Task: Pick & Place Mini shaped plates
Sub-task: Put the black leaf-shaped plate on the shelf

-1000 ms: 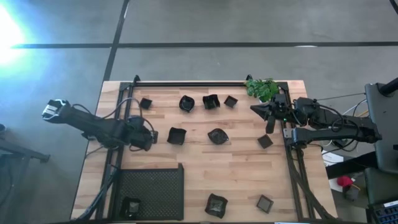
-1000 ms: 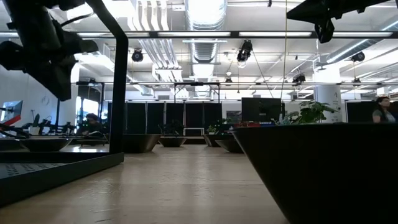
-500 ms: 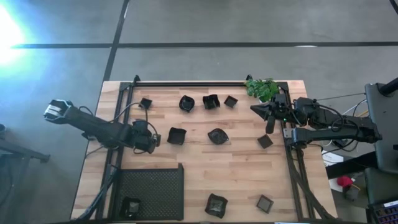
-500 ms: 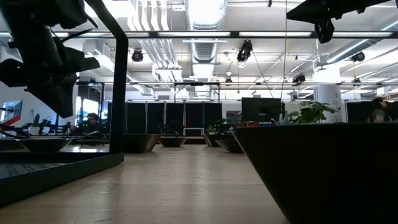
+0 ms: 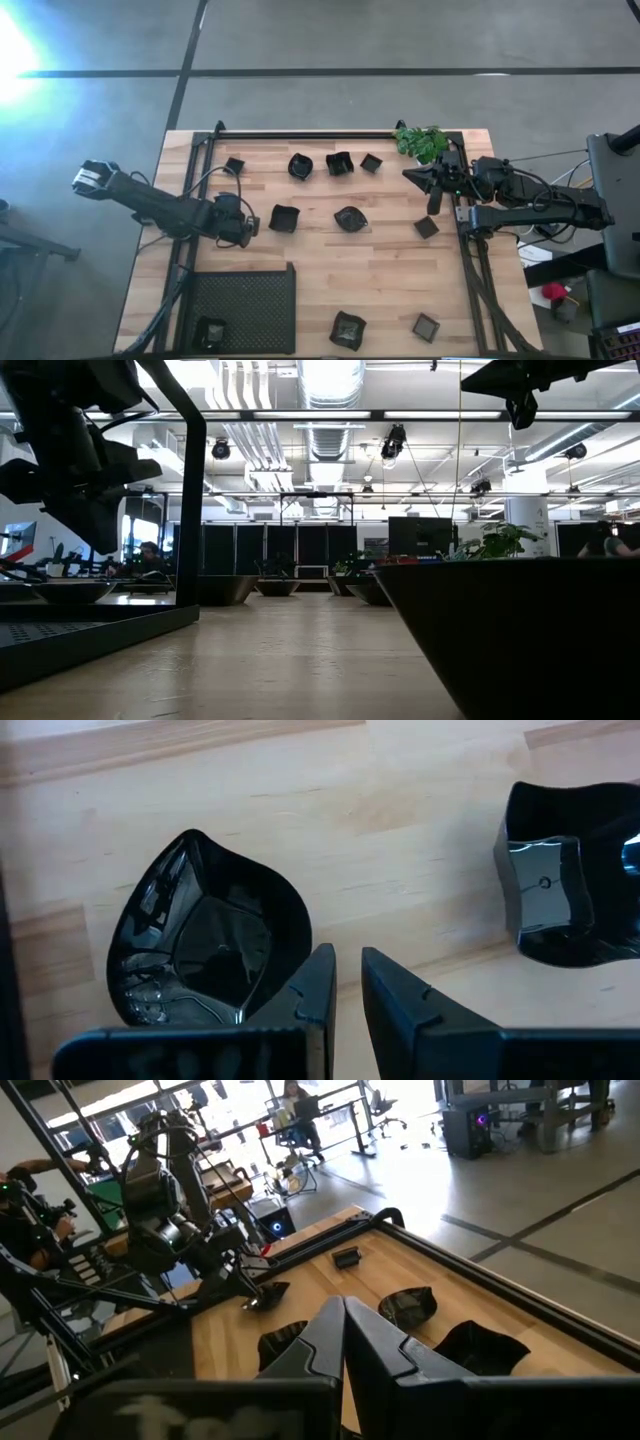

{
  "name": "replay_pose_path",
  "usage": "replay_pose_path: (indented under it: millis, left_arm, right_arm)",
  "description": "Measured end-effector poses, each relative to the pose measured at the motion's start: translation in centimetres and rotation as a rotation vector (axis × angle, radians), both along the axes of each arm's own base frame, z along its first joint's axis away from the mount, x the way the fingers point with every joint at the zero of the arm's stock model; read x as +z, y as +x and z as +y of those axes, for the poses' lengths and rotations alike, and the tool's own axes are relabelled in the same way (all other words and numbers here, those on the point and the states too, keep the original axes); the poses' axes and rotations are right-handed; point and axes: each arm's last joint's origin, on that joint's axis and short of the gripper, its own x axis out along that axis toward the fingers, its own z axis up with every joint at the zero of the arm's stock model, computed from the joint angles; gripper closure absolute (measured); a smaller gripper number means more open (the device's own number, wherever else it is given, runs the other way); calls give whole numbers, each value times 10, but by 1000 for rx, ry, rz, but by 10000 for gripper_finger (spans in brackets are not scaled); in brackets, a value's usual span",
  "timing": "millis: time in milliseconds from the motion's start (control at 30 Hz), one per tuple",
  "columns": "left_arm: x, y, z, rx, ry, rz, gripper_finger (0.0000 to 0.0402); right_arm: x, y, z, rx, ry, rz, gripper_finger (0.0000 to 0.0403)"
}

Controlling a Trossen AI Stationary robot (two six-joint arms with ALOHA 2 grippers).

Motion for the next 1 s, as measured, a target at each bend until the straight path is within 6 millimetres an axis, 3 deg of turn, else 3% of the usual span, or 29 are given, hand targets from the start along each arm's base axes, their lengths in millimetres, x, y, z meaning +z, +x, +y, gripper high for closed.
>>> replay_pose_path:
  millis: [1000]
  left_arm:
    - [0, 0, 0, 11, -33, 5, 357]
  right_arm:
    - [0, 0, 0, 0, 0, 0, 394]
